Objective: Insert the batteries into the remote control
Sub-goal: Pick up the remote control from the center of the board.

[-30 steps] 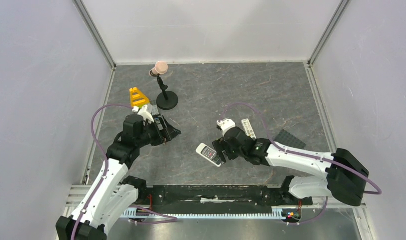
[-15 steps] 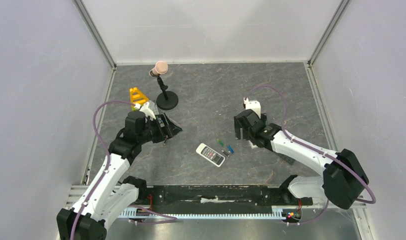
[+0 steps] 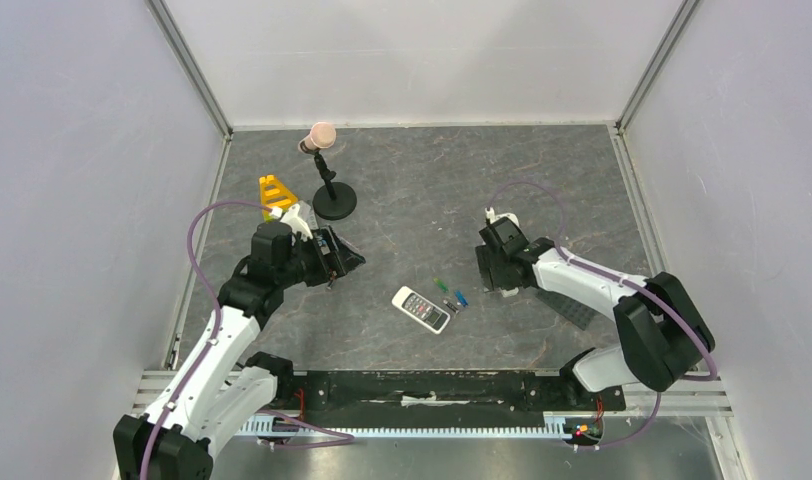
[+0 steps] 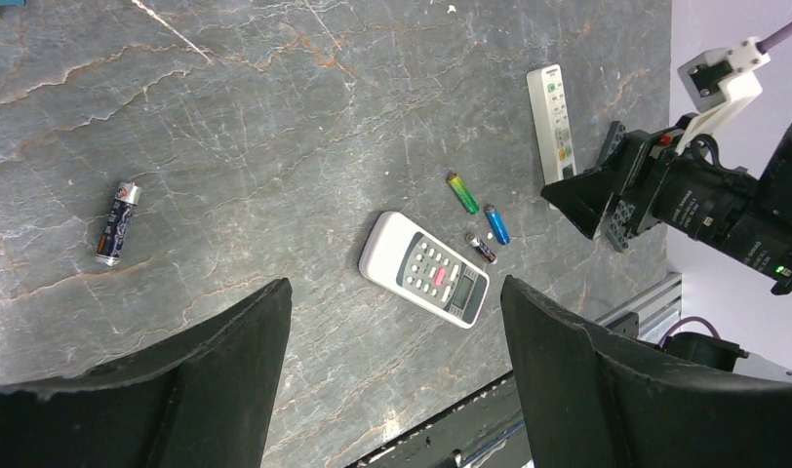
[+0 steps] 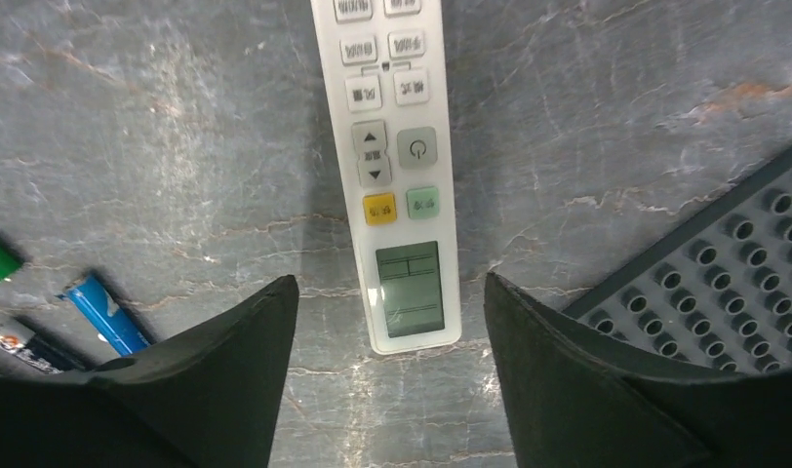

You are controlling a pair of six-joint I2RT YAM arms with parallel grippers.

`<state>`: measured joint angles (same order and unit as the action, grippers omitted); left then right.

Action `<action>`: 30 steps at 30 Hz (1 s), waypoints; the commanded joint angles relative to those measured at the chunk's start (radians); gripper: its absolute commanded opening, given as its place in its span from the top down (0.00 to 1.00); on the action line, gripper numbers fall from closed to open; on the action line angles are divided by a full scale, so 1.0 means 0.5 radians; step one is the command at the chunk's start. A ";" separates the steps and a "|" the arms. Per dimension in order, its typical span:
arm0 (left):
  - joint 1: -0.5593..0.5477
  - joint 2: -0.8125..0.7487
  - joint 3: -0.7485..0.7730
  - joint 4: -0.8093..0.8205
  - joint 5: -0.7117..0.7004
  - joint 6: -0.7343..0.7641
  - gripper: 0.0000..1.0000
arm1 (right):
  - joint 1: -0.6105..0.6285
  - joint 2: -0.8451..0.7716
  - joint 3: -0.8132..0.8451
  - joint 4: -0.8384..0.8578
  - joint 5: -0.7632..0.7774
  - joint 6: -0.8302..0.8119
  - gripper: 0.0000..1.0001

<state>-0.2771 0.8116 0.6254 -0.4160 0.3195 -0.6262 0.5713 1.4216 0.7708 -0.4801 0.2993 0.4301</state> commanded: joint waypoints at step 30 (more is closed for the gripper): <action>-0.263 0.267 0.429 0.492 0.449 0.235 0.17 | -0.003 -0.525 0.058 0.156 -1.351 -0.301 0.85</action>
<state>-0.3401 0.8925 0.7471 -0.2794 0.4774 -0.5739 0.5503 1.2400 0.7712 -0.4576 -0.1238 0.3054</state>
